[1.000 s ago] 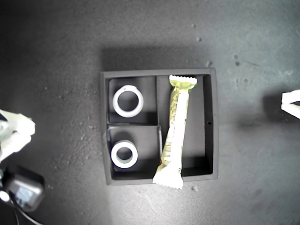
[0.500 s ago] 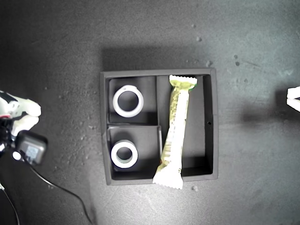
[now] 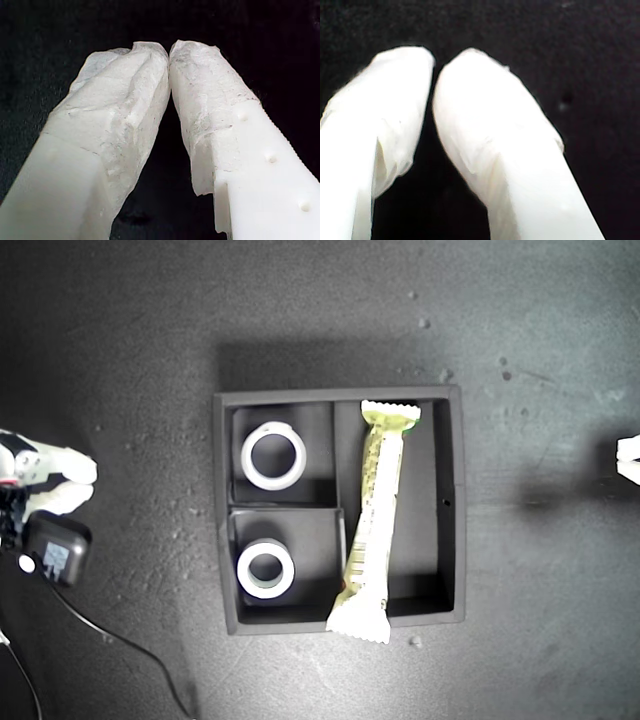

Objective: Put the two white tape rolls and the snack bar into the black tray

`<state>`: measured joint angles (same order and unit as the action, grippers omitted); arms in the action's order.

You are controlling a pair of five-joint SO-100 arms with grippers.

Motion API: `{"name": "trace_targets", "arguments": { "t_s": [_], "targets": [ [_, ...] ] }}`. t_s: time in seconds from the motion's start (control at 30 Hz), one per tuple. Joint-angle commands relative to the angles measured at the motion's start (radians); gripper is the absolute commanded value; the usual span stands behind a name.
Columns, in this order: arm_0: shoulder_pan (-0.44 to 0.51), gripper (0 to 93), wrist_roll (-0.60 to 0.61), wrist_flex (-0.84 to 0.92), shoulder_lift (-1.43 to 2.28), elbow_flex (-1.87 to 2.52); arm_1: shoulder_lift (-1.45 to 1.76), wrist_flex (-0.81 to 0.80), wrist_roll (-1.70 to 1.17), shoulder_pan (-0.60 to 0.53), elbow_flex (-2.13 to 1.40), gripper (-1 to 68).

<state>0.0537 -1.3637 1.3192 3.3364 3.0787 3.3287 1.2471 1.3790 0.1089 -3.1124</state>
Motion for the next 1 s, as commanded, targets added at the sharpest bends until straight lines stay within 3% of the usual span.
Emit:
{"name": "trace_targets", "arguments": {
  "t_s": [0.0, 0.2, 0.33, 0.6, 0.97],
  "targets": [
    [-0.017, 0.0, -0.034, -0.014, 0.051, 0.06, 0.0, 0.046, -0.014, 0.002, -0.012, -0.2],
    [-0.025, 0.1, -0.104, 0.075, 0.051, 0.06, 0.0, 0.077, 0.011, -0.038, -0.012, -0.1],
    [-0.018, 1.4, -0.143, 0.057, 0.052, 0.06, 0.011, 0.095, -0.083, 0.028, -0.012, 0.0],
    [0.0, 1.4, -0.029, 0.075, 0.052, 0.06, 0.011, 0.095, -0.14, 0.031, -0.012, 0.0],
    [0.0, 1.4, 0.02, 0.075, 0.052, 0.06, 0.011, 0.095, -0.14, 0.029, -0.012, 0.0]
  ]
}}
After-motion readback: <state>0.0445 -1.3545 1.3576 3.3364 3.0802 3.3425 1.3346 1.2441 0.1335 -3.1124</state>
